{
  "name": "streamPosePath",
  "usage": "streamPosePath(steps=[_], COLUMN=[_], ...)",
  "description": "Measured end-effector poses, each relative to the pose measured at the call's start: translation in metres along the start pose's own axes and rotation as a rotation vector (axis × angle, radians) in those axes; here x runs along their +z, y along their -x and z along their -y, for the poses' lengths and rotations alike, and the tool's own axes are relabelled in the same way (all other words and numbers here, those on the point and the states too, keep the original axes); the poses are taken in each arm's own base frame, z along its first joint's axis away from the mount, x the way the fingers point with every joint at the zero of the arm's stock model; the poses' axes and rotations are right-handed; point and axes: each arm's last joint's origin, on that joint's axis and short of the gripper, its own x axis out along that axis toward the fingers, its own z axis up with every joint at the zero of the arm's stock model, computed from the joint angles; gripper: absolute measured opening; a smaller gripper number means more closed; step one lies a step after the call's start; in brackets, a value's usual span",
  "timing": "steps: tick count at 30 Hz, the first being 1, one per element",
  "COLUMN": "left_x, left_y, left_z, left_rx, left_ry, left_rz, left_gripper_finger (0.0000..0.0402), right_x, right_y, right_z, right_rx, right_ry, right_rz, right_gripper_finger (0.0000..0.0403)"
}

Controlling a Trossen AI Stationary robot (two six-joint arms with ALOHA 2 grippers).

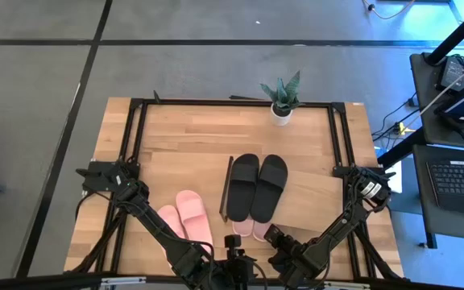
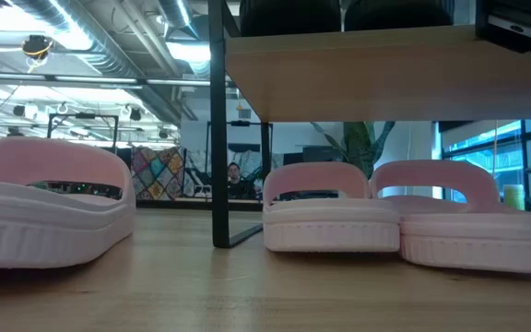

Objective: Pick and place slides into the shelf
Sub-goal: Put the top pink slipper under the shelf, then put the left pink slipper under the shelf

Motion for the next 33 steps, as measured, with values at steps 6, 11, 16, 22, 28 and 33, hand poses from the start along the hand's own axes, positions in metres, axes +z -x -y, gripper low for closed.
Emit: streamPosePath(steps=[6,11,16,22,28,33], left_x=[0.000,0.000,0.000,0.000,0.001,0.001], left_y=[0.000,0.000,0.000,-0.001,-0.001,-0.001], left_z=[0.000,0.000,0.000,-0.001,-0.002,-0.001], left_rx=[0.000,0.000,0.000,0.002,0.003,-0.005], left_ry=[-0.001,0.000,0.000,0.001,0.002,0.002], left_rz=[0.000,0.000,0.000,0.000,0.000,-0.006], left_gripper_finger=[0.0164,0.0164,0.0164,0.0164,0.0164,0.0164], right_x=[0.000,0.000,0.000,0.003,0.016,0.026], right_y=[0.000,0.000,0.000,0.004,0.024,0.049], right_z=[0.000,0.000,0.000,0.000,0.001,0.008], right_rx=[-0.004,-0.005,-0.004,-0.002,-0.005,0.001], right_ry=[-0.073,-0.087,-0.044,-0.062,-0.053,-0.148], right_rz=[0.003,0.003,0.003,0.013,0.080,0.100], right_gripper_finger=[0.0043,0.0066,0.0107,0.0153,0.0165,0.0165])
